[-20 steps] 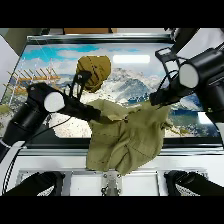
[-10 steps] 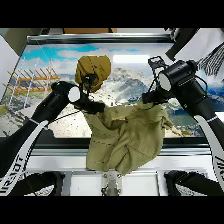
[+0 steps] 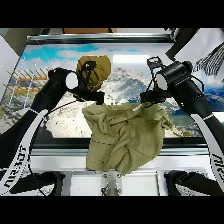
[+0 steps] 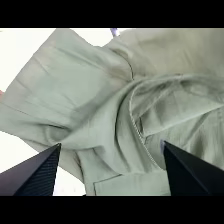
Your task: Fold the clothes and pants, and hang the long-sleeved shirts on hangers.
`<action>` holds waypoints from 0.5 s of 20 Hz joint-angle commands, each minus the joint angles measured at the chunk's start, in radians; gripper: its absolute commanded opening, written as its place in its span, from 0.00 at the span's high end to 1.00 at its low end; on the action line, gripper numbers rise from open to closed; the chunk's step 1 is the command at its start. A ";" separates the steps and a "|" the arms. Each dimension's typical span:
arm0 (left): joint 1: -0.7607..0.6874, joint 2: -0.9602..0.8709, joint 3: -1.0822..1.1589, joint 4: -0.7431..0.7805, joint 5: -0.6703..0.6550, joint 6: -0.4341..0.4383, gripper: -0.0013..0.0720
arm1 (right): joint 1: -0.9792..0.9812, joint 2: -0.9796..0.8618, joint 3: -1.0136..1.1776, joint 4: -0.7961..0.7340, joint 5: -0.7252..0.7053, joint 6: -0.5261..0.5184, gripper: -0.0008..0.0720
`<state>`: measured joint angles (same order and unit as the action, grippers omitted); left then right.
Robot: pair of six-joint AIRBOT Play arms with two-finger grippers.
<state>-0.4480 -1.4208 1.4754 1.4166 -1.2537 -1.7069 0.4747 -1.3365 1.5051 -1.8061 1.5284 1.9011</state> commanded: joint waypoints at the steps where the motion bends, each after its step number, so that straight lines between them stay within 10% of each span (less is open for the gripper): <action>1: 0.078 -0.002 0.064 0.007 -0.017 0.047 0.04 | 0.001 -0.001 0.000 0.000 -0.003 0.000 0.96; 10: 0.381 -0.041 0.064 0.396 0.017 0.050 0.04 | 0.001 -0.001 0.000 0.001 -0.003 0.000 0.96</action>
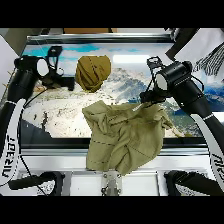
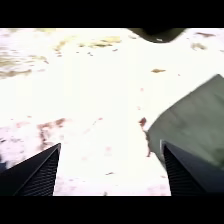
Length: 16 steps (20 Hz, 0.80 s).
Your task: Fold the clothes and pants, and hang the long-sleeved shirts on hangers.
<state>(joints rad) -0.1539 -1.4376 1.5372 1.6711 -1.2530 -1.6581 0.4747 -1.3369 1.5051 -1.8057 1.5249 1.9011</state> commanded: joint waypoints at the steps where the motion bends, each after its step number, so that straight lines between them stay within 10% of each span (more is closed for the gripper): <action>1: 0.114 -0.047 0.002 0.147 0.020 0.002 0.04 | 0.001 0.000 0.000 0.000 0.000 0.000 0.96; 16: 0.282 -0.393 0.002 0.303 0.267 0.002 0.04 | 0.001 0.000 0.000 0.000 0.000 0.000 0.96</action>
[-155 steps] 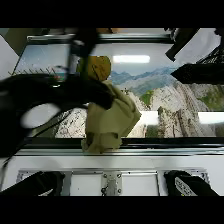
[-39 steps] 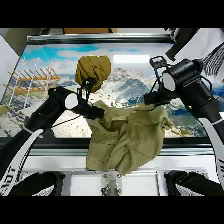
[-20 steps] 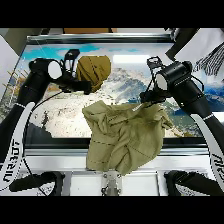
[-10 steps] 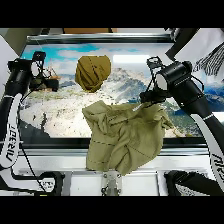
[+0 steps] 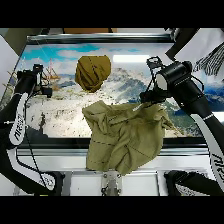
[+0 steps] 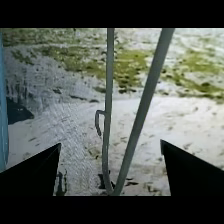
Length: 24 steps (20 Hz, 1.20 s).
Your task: Fold the clothes and pants, and hang the long-sleeved shirts on hangers.
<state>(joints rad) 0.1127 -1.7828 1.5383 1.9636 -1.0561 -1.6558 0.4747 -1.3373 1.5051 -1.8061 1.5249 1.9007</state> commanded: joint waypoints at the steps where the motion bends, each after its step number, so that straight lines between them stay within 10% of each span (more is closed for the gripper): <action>1: 0.015 -0.062 0.001 0.010 0.096 0.000 0.04 | 0.001 0.000 0.000 0.001 0.000 0.000 0.96; 12: 0.015 -0.137 0.001 0.010 0.142 -0.001 0.05 | 0.001 0.000 0.000 0.001 0.000 0.000 0.96; 14: 0.015 -0.136 0.001 0.010 0.132 -0.001 0.44 | 0.001 0.000 0.000 0.001 0.000 0.000 0.96; 17: 0.015 -0.136 0.001 0.010 0.132 -0.001 0.57 | 0.001 0.000 0.000 0.000 0.000 0.000 0.96; 18: 0.015 -0.136 0.001 0.010 0.127 -0.001 0.87 | 0.001 0.000 0.000 0.001 0.000 0.000 0.96; 19: 0.015 -0.136 0.001 0.009 0.124 -0.001 0.96 | 0.001 0.000 0.000 0.000 0.000 0.000 0.96; 24: 0.015 -0.109 0.001 0.023 0.109 -0.001 0.96 | 0.001 0.000 0.000 0.001 0.000 0.000 0.96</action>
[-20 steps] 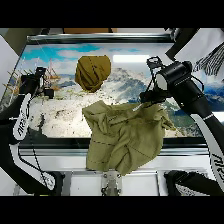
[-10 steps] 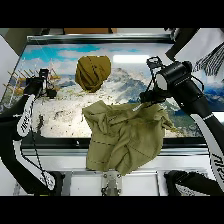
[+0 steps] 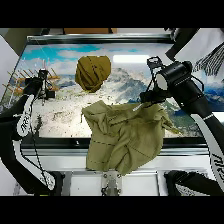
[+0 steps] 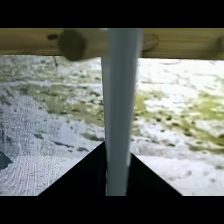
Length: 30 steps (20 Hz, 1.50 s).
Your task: Fold the clothes and pants, and hang the long-sleeved shirts on hangers.
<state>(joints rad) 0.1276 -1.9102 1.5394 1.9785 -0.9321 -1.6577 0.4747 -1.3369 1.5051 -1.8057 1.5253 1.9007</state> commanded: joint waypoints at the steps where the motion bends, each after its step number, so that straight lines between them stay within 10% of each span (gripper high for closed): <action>1: -0.002 0.043 0.000 0.019 -0.016 0.001 0.96 | 0.001 -0.001 0.000 0.000 0.000 0.000 0.96; 13: -0.163 0.462 0.000 0.007 -0.096 0.068 0.96 | 0.001 -0.002 0.000 0.000 0.000 0.000 0.96; 21: -0.220 0.668 0.000 -0.726 -0.577 0.880 0.96 | 0.002 -0.002 0.000 0.000 0.000 0.000 0.96; 26: -0.148 0.681 -0.002 -0.822 -0.800 0.929 0.96 | 0.001 -0.002 0.000 0.000 0.000 0.000 0.96; 30: -0.141 0.710 -0.113 -0.830 -0.894 1.176 0.96 | 0.002 -0.002 0.000 0.000 0.000 0.000 0.97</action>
<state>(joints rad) -0.0242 -1.2247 1.4971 1.1923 -1.7294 -0.6548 0.4751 -1.3384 1.5051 -1.8057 1.5253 1.9007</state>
